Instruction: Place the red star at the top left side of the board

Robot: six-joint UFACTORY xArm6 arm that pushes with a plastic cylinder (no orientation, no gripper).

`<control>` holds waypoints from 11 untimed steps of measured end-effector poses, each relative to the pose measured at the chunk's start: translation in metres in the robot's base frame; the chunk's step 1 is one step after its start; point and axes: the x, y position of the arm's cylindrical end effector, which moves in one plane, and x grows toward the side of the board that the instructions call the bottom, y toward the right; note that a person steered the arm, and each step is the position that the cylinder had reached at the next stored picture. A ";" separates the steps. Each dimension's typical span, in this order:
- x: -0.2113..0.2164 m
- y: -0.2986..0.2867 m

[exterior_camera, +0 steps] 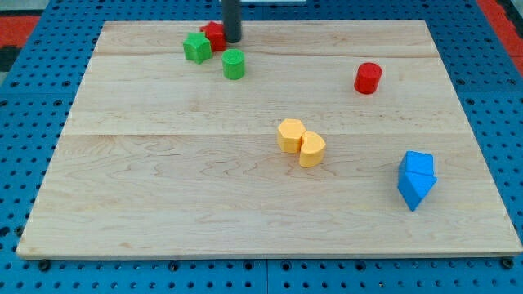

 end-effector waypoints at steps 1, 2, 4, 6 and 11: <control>-0.001 -0.058; -0.022 -0.048; -0.020 -0.064; -0.020 -0.093; 0.021 -0.047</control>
